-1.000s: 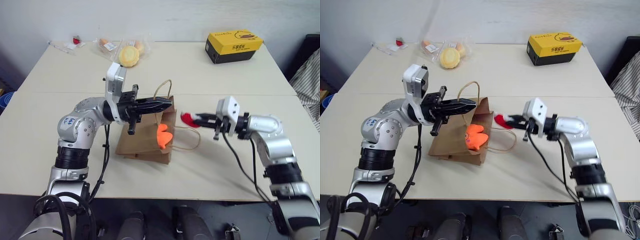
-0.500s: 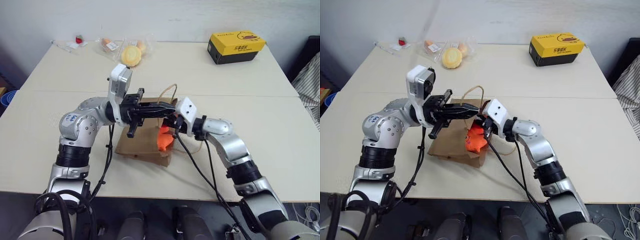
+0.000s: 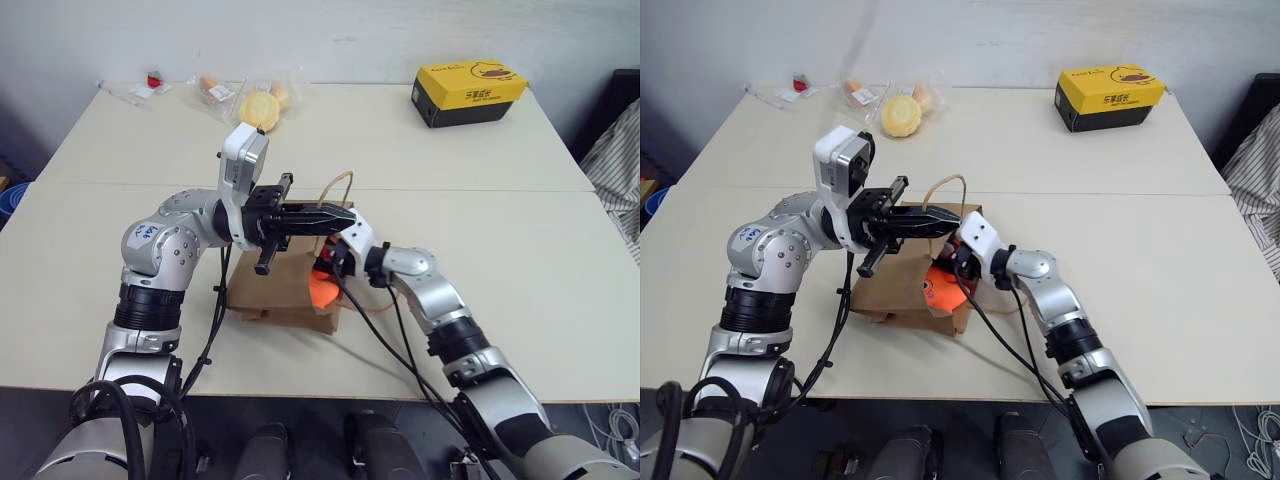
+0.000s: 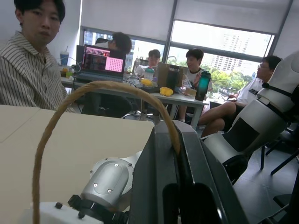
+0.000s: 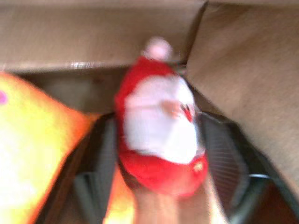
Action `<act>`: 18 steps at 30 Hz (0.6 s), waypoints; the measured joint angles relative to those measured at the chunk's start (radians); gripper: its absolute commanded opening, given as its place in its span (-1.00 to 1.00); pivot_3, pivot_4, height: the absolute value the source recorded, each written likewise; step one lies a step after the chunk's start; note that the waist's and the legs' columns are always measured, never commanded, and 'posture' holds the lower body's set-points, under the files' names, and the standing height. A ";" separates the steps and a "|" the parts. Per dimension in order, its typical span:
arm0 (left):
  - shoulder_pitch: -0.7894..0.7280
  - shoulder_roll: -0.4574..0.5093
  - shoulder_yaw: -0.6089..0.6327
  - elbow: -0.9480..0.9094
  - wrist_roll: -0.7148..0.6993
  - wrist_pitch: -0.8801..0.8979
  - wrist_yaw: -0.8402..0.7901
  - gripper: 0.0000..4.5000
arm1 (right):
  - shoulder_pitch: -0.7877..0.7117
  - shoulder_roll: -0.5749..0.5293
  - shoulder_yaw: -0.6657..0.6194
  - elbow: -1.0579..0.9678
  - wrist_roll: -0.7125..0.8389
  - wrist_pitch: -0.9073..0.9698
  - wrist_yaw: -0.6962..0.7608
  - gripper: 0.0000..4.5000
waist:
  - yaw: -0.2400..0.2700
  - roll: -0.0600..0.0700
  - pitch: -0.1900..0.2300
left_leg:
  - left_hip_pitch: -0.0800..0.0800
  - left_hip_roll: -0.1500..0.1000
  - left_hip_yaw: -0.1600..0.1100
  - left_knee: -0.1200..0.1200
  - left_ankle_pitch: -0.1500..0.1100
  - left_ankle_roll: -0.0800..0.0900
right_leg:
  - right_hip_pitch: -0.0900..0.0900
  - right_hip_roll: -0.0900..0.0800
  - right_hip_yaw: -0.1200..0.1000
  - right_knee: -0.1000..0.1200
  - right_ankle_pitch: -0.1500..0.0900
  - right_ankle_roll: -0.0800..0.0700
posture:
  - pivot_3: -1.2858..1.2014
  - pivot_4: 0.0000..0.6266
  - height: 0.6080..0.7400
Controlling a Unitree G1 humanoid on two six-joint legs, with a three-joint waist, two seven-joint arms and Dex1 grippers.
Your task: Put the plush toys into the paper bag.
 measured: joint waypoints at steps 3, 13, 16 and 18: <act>0.012 -0.003 0.000 -0.001 0.001 -0.012 0.015 -1.00 | 0.042 -0.023 -0.040 -0.100 0.064 0.047 0.032 0.87 | 0.001 0.000 0.000 | 0.000 0.000 0.000 0.000 0.000 0.000 | 0.000 0.000 0.000 0.000 0.000 0.000 | 0.03 -0.52 1.00; 0.072 -0.027 -0.001 -0.018 0.001 -0.051 0.051 -1.00 | 0.194 -0.155 -0.213 -0.404 0.302 0.207 0.111 0.87 | 0.004 0.000 0.000 | 0.000 0.000 0.000 0.000 0.000 0.000 | 0.000 0.000 0.000 -0.001 0.000 0.000 | 0.03 -0.52 1.00; 0.078 -0.028 -0.002 -0.021 0.001 -0.057 0.051 -1.00 | 0.237 -0.200 -0.286 -0.458 0.380 0.268 0.108 0.87 | 0.005 0.000 0.000 | 0.000 0.000 0.000 0.000 0.000 0.001 | 0.001 0.000 0.000 -0.001 0.000 0.000 | 0.03 -0.52 1.00; 0.080 -0.028 -0.002 -0.020 0.001 -0.058 0.051 -1.00 | 0.258 -0.243 -0.349 -0.475 0.443 0.363 0.082 0.87 | 0.006 0.000 0.000 | 0.000 0.000 0.000 0.000 0.000 0.001 | 0.001 -0.001 0.000 -0.001 0.000 0.000 | 0.03 -0.52 1.00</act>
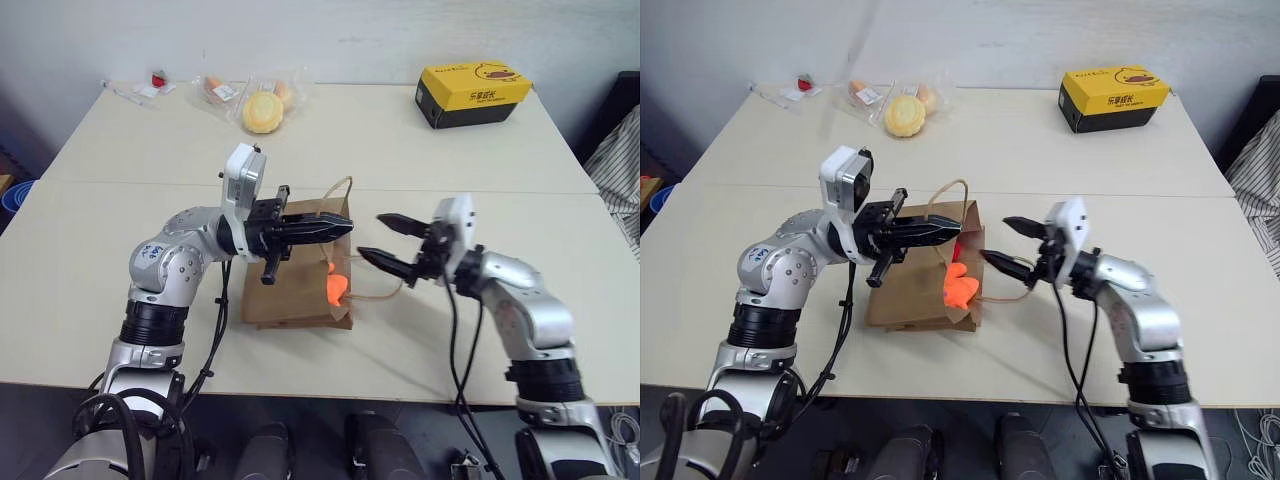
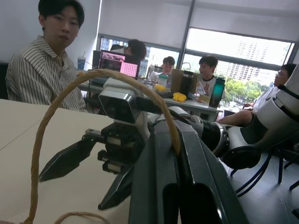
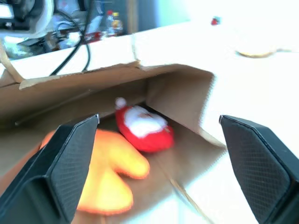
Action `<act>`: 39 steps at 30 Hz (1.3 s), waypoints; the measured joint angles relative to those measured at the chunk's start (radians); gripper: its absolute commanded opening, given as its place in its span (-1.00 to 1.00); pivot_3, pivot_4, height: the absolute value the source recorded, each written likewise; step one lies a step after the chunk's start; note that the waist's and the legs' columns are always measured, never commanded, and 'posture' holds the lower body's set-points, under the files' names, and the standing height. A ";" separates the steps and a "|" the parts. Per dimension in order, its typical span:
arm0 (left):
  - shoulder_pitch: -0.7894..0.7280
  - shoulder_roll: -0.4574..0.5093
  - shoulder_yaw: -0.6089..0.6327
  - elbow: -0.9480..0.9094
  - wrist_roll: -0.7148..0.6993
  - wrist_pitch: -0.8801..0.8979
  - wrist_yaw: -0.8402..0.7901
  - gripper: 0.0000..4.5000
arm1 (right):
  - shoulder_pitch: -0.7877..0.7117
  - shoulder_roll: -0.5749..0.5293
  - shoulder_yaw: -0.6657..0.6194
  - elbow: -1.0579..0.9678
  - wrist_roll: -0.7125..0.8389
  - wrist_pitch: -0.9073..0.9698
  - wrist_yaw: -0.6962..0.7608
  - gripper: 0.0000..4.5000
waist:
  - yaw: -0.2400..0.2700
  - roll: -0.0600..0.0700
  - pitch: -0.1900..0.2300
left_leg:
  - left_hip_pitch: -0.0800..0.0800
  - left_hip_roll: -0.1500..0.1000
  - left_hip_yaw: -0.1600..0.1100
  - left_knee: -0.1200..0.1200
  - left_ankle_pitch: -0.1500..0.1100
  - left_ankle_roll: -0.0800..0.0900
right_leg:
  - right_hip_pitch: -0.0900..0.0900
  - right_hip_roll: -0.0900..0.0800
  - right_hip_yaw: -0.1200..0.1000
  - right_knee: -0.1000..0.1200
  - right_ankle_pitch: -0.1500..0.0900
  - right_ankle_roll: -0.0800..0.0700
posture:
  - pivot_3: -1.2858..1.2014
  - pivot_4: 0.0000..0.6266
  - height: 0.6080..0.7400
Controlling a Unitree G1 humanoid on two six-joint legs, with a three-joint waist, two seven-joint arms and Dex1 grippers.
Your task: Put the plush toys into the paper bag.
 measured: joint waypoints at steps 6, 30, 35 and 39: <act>0.000 0.003 0.001 -0.008 -0.007 0.005 -0.015 -1.00 | 0.038 -0.198 -0.171 -0.029 0.249 0.493 -0.093 0.87 | 0.005 0.000 0.000 | 0.000 0.000 0.000 -0.001 0.000 0.001 | 0.000 -0.001 0.000 -0.002 0.000 0.000 | 0.03 -0.52 1.00; -0.023 0.006 0.002 -0.029 -0.040 0.049 -0.025 -1.00 | -0.004 0.197 -0.293 0.017 0.397 0.961 -0.537 -0.02 | -0.001 0.001 0.000 | 0.000 0.000 0.000 -0.002 0.000 0.001 | 0.000 0.000 0.001 0.000 0.000 0.000 | 0.03 -0.52 1.00; -0.023 0.006 0.002 -0.028 -0.040 0.040 -0.023 -1.00 | -0.001 0.192 -0.322 0.000 0.440 0.926 -0.517 -0.83 | -0.002 0.001 0.000 | 0.000 0.000 0.000 -0.003 0.000 0.001 | 0.000 0.000 0.000 -0.001 0.000 0.000 | 0.03 -0.52 1.00; -0.023 0.006 0.002 -0.027 -0.040 0.034 -0.023 -1.00 | -0.002 0.142 -0.393 -0.060 0.549 0.907 -0.483 -0.99 | 0.000 0.001 0.000 | 0.000 0.000 0.000 -0.003 0.000 0.001 | 0.000 0.000 0.000 -0.002 0.000 0.000 | 0.03 -0.52 1.00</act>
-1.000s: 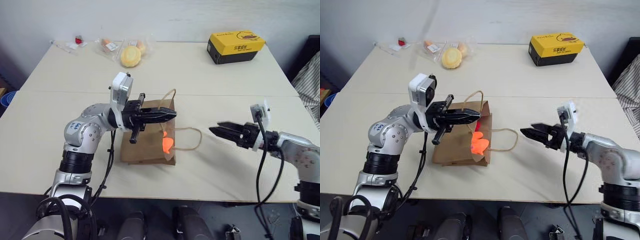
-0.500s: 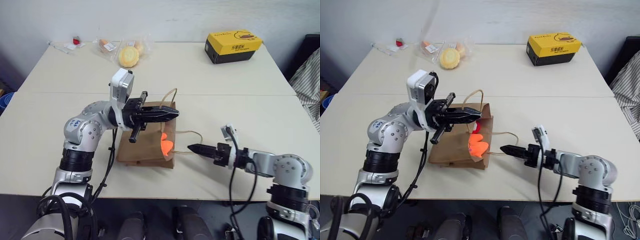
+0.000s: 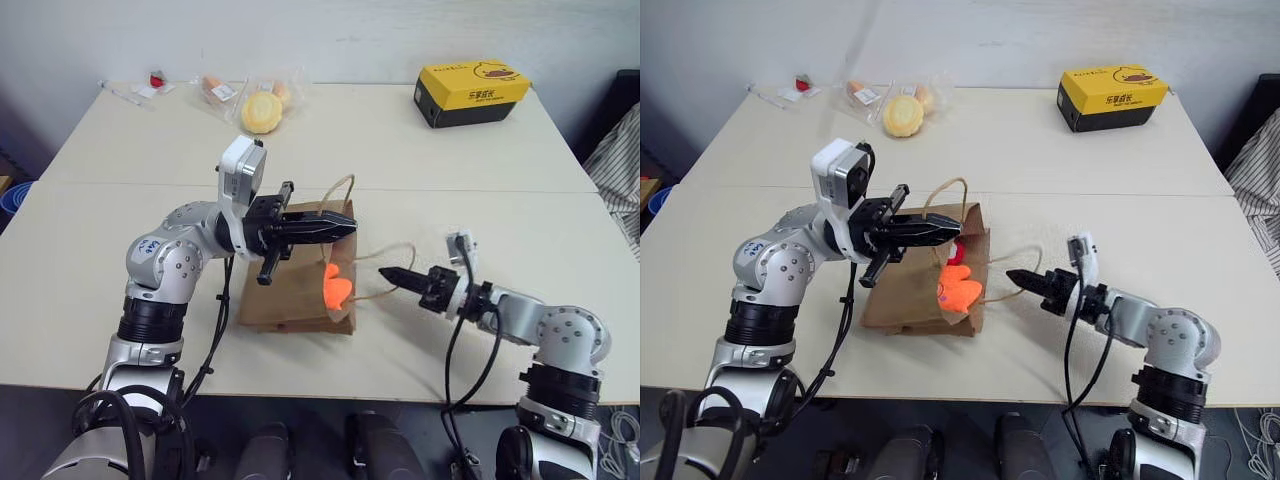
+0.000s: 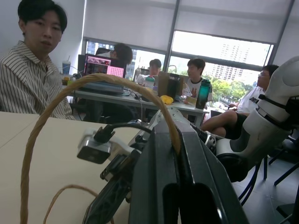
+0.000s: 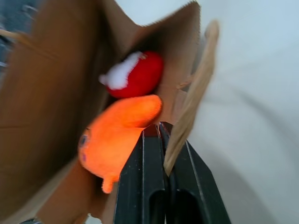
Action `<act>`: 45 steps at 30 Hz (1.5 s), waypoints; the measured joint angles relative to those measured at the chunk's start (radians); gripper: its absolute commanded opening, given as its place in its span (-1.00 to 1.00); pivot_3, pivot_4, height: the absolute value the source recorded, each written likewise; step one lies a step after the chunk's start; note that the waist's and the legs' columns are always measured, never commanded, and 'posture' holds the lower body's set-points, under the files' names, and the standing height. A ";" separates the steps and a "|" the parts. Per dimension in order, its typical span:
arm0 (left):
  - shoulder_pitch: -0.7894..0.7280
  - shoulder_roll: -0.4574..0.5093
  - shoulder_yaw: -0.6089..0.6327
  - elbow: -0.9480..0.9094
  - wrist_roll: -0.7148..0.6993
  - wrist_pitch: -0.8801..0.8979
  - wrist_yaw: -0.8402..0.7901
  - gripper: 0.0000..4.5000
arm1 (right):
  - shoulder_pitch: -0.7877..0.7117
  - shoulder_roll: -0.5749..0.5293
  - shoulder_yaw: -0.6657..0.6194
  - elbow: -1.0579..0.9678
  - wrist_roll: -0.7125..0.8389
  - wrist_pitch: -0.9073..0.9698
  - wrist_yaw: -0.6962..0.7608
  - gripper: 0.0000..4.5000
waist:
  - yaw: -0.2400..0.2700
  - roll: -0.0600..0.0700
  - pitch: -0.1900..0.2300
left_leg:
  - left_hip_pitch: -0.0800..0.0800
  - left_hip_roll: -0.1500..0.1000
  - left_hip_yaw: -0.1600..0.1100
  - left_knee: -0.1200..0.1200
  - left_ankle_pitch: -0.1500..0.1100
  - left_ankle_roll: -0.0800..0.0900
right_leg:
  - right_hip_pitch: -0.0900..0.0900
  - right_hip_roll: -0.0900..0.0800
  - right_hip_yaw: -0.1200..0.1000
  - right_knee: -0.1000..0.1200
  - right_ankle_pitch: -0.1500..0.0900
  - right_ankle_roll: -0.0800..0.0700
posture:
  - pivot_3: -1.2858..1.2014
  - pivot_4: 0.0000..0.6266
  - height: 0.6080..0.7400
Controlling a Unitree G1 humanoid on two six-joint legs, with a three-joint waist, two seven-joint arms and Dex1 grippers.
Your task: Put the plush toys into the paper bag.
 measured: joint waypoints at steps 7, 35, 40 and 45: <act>-0.018 0.007 0.027 0.016 0.004 -0.026 0.014 -1.00 | -0.058 -0.135 -0.151 -0.093 0.362 -0.104 -0.059 -0.99 | 0.000 0.000 0.000 | 0.000 0.000 0.000 0.000 0.000 0.001 | 0.000 0.000 0.000 -0.001 0.000 0.000 | 0.03 -0.52 1.00; -0.048 -0.093 0.010 0.226 0.204 -0.328 0.101 -0.46 | 0.145 -0.306 0.068 -0.233 0.351 -0.469 -0.052 -0.14 | 0.024 0.000 0.000 | -0.004 0.000 0.000 0.001 -0.001 0.003 | 0.000 0.000 -0.001 -0.004 0.000 0.001 | 0.03 -0.52 1.00; -0.031 -0.074 0.017 0.188 0.204 -0.305 0.111 0.28 | 0.211 -0.347 0.067 -0.244 0.376 -0.469 0.015 0.69 | 0.024 0.000 0.000 | -0.003 0.000 0.000 0.001 -0.002 0.003 | 0.000 0.000 -0.001 -0.004 0.000 0.001 | 0.03 -0.52 1.00; -0.001 0.009 0.031 0.185 0.201 -0.269 0.091 0.99 | 0.265 -0.420 0.035 -0.274 0.400 -0.470 0.094 1.00 | 0.023 -0.001 0.000 | -0.003 0.000 0.000 0.001 -0.002 0.004 | 0.000 0.000 -0.001 -0.004 0.000 0.001 | 0.03 -0.52 1.00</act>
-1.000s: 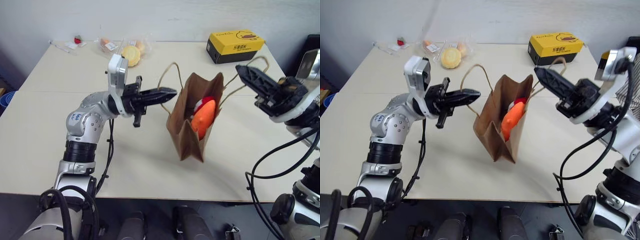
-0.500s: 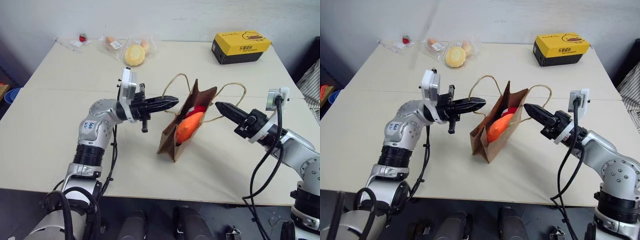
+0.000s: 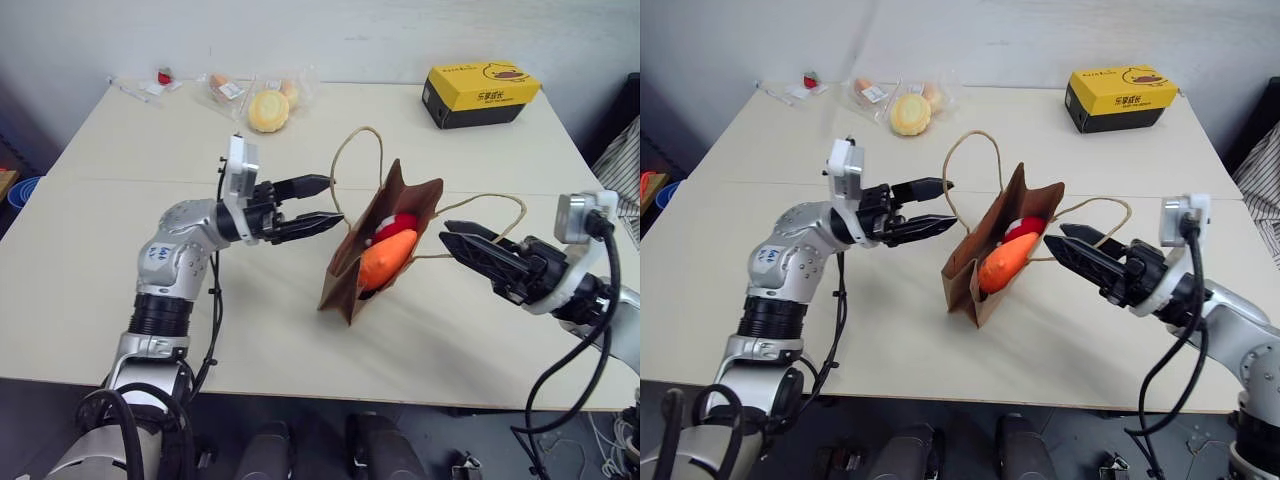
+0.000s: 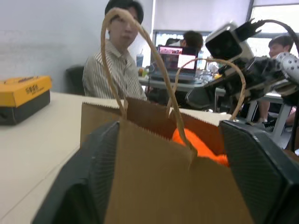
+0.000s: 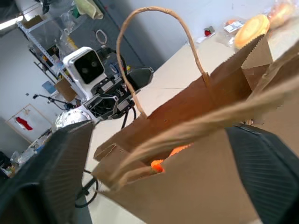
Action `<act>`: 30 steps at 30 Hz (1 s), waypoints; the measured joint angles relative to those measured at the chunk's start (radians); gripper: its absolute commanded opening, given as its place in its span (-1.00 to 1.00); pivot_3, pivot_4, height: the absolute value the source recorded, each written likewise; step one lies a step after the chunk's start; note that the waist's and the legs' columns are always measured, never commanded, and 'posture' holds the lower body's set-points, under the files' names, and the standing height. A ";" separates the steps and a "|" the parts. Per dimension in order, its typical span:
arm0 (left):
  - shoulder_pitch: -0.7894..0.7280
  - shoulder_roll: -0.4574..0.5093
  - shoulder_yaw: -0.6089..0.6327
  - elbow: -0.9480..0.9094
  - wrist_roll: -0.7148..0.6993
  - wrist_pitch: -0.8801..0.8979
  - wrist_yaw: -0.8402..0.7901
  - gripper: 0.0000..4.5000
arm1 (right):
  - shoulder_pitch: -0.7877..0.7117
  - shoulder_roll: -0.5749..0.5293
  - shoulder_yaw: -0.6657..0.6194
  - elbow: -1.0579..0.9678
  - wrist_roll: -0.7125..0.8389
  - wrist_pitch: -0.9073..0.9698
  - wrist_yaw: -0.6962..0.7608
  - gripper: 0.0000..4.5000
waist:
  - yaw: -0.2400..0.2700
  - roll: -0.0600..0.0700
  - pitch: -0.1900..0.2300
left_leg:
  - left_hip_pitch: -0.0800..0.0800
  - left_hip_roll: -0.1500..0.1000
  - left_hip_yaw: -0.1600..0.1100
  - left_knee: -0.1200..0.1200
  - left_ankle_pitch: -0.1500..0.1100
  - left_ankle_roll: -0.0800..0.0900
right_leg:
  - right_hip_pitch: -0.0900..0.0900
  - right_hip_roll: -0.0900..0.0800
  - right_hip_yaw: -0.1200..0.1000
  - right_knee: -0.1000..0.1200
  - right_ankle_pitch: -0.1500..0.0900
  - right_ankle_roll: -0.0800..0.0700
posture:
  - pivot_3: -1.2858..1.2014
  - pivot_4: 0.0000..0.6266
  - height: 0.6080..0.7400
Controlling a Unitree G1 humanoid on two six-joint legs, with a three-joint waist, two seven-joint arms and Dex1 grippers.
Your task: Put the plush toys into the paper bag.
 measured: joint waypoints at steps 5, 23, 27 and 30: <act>0.042 0.039 0.006 -0.043 -0.007 0.016 -0.016 0.99 | 0.062 -0.056 0.000 -0.019 -0.058 -0.005 0.082 1.00 | 0.005 0.000 0.000 | 0.000 0.000 0.000 0.000 -0.001 0.001 | 0.001 -0.001 0.000 -0.002 0.000 0.000 | 0.03 -0.52 1.00; 0.370 0.088 0.044 -0.397 -0.049 0.089 0.111 1.00 | 0.197 0.039 0.323 -0.057 -0.786 -0.447 0.338 -0.37 | -0.005 0.000 0.000 | 0.005 0.000 0.000 -0.001 0.000 -0.001 | 0.004 0.000 0.001 -0.005 0.000 0.000 | 0.03 -0.52 1.00; 0.421 0.059 0.004 -0.443 -0.027 0.072 0.162 1.00 | 0.119 0.082 0.449 -0.027 -0.897 -0.481 0.317 -0.98 | 0.007 0.000 0.000 | 0.005 0.000 -0.001 -0.001 0.000 -0.002 | 0.004 -0.001 0.000 -0.006 0.000 0.000 | 0.03 -0.52 1.00; 0.431 0.040 -0.014 -0.470 -0.010 0.063 0.198 1.00 | 0.068 0.124 0.505 0.015 -0.948 -0.491 0.297 -0.99 | 0.008 0.000 0.000 | 0.004 0.000 0.000 -0.001 0.000 -0.001 | 0.004 -0.001 0.000 -0.007 0.000 0.000 | 0.03 -0.52 1.00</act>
